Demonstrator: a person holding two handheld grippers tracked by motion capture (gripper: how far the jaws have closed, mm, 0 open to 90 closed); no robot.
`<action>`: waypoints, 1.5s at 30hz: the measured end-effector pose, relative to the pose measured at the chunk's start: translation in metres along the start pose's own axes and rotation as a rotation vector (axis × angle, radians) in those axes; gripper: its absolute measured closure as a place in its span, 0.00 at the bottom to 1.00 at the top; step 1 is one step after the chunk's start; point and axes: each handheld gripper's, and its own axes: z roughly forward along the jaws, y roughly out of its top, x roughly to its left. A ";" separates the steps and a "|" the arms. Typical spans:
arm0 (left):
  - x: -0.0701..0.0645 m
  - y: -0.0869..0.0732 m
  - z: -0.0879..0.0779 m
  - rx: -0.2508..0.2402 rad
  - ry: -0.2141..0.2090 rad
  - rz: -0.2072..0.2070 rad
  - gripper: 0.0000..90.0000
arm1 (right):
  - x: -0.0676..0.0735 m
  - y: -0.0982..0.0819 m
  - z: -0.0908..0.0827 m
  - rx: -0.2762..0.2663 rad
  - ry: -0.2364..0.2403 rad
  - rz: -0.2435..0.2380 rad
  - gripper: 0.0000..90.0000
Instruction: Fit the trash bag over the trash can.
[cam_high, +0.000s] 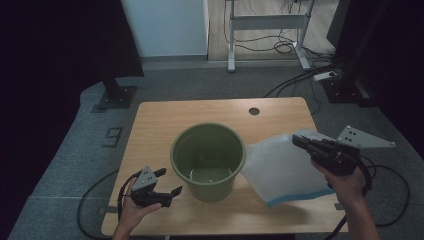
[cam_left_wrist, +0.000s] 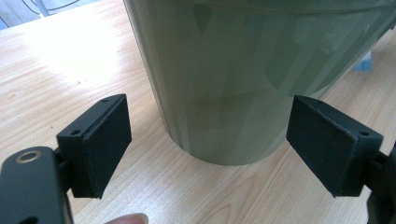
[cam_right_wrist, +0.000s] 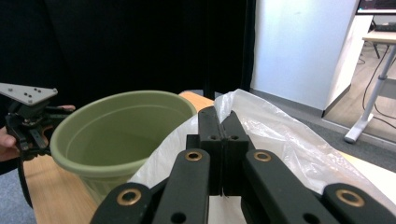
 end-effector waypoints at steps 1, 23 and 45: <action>0.000 0.000 0.000 -0.001 0.001 -0.001 0.15 | 0.001 0.001 0.000 -0.003 0.001 0.000 0.99; -0.001 0.001 0.001 -0.001 -0.001 0.003 0.15 | 0.012 0.041 -0.020 -0.106 0.004 -0.045 0.99; -0.001 0.002 -0.006 -0.018 0.002 0.001 0.15 | 0.029 0.069 -0.015 -0.145 0.082 -0.065 0.99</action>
